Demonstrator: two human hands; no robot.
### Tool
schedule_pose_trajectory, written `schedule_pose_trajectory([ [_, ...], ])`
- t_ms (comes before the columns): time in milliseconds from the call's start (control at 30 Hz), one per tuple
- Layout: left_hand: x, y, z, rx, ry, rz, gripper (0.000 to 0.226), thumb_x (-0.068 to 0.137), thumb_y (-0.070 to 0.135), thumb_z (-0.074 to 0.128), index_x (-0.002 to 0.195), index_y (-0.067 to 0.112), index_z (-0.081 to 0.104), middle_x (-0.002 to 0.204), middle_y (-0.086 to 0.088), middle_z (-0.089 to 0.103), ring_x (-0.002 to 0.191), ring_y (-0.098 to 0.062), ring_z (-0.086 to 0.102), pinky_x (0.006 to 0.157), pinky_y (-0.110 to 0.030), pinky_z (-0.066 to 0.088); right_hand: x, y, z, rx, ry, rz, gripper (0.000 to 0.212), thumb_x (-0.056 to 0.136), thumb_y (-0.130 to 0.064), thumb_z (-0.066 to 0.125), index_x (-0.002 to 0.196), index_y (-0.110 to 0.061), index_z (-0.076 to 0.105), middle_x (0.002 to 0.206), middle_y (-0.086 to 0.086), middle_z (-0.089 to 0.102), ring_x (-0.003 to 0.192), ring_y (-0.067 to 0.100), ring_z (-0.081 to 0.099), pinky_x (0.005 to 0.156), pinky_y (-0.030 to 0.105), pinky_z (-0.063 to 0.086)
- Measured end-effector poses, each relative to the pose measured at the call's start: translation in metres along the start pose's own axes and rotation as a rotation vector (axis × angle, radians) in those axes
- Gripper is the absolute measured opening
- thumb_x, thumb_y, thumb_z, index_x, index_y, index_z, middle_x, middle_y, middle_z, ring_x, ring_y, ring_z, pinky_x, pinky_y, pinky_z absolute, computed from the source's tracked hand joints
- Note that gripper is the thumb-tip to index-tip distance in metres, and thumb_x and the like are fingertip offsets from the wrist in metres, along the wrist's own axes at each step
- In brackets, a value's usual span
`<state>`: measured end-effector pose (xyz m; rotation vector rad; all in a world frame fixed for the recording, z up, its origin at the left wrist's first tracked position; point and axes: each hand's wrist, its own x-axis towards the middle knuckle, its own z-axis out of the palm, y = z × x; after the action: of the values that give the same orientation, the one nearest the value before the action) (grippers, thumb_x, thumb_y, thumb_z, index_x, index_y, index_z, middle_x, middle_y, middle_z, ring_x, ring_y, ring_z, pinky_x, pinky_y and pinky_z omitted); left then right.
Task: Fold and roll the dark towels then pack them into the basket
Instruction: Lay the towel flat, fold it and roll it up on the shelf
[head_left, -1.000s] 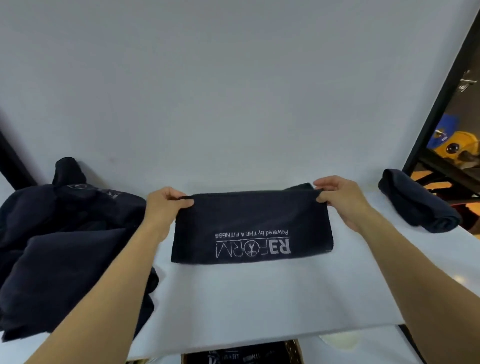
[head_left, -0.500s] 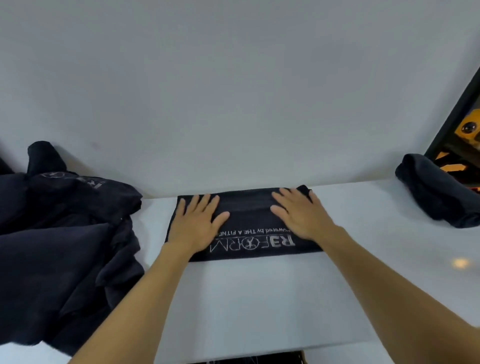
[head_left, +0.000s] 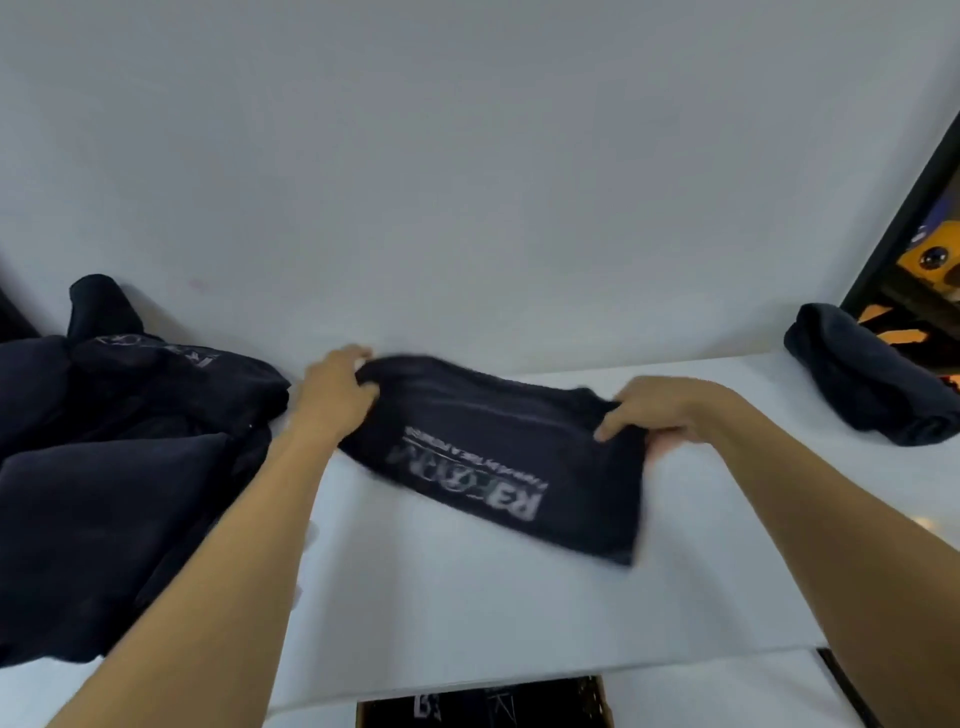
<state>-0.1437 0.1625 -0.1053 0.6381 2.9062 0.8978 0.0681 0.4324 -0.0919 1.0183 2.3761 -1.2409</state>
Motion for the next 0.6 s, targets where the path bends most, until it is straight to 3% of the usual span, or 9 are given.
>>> schedule_pose_trajectory([
  [67, 0.003, 0.007, -0.003, 0.114, 0.262, 0.068, 0.042, 0.096, 0.020, 0.054, 0.138, 0.016, 0.049, 0.126, -0.016, 0.058, 0.117, -0.036, 0.050, 0.096, -0.049, 0.042, -0.024, 0.003, 0.009, -0.132, -0.227, 0.072, 0.039, 0.076, -0.031, 0.080, 0.102, -0.003, 0.070, 0.088, 0.010, 0.073, 0.068, 0.021, 0.068, 0.065, 0.030, 0.057],
  [100, 0.000, 0.010, -0.001, 0.122, 0.302, 0.037, 0.044, 0.097, 0.025, 0.053, 0.140, 0.015, 0.046, 0.130, -0.017, 0.053, 0.119, -0.038, 0.047, 0.095, -0.050, 0.041, -0.030, 0.005, 0.016, -0.169, -0.238, 0.059, 0.041, 0.076, -0.039, 0.079, 0.102, -0.008, 0.071, 0.092, 0.006, 0.074, 0.074, 0.020, 0.070, 0.068, 0.031, 0.058],
  [200, -0.020, 0.006, 0.016, 0.041, 0.100, -0.171, 0.055, 0.093, 0.041, 0.056, 0.137, 0.012, 0.042, 0.135, -0.017, 0.045, 0.122, -0.038, 0.046, 0.091, -0.046, 0.043, -0.038, 0.007, 0.038, -0.177, -0.009, -0.065, 0.044, 0.078, -0.053, 0.072, 0.088, -0.010, 0.068, 0.088, 0.001, 0.071, 0.078, 0.019, 0.067, 0.068, 0.030, 0.054],
  [300, -0.040, 0.007, 0.038, -0.008, -0.090, -0.158, 0.053, 0.086, 0.039, 0.063, 0.129, 0.012, 0.047, 0.127, -0.013, 0.057, 0.114, -0.036, 0.055, 0.085, -0.038, 0.044, -0.044, 0.010, 0.055, -0.187, 0.165, -0.115, 0.038, 0.080, -0.041, 0.073, 0.076, -0.007, 0.057, 0.078, 0.003, 0.062, 0.073, 0.021, 0.060, 0.062, 0.028, 0.043],
  [400, -0.048, 0.017, 0.045, -0.125, -0.023, -0.032, 0.043, 0.090, 0.010, 0.051, 0.132, 0.014, 0.046, 0.125, -0.013, 0.056, 0.111, -0.034, 0.054, 0.081, -0.033, 0.040, -0.066, 0.010, 0.068, 0.009, 0.009, -0.059, 0.034, 0.078, -0.033, 0.076, 0.093, -0.004, 0.068, 0.091, 0.006, 0.072, 0.084, 0.023, 0.068, 0.073, 0.033, 0.055],
  [500, -0.049, 0.014, 0.038, -0.189, 0.073, 0.019, 0.040, 0.095, 0.009, 0.047, 0.135, 0.014, 0.045, 0.129, -0.014, 0.048, 0.114, -0.033, 0.051, 0.090, -0.035, 0.039, -0.095, 0.011, 0.093, 0.042, -0.195, -0.027, 0.028, 0.085, -0.025, 0.073, 0.093, 0.001, 0.067, 0.080, 0.016, 0.074, 0.065, 0.021, 0.068, 0.066, 0.030, 0.059],
  [600, -0.072, 0.001, 0.029, -0.033, -0.017, 0.117, 0.043, 0.093, 0.031, 0.061, 0.133, 0.021, 0.051, 0.136, -0.007, 0.044, 0.123, -0.031, 0.045, 0.102, -0.043, 0.037, -0.108, 0.018, 0.103, 0.019, 0.006, -0.067, 0.025, 0.091, -0.021, 0.066, 0.085, 0.003, 0.065, 0.068, 0.014, 0.073, 0.057, 0.020, 0.068, 0.055, 0.026, 0.056],
])
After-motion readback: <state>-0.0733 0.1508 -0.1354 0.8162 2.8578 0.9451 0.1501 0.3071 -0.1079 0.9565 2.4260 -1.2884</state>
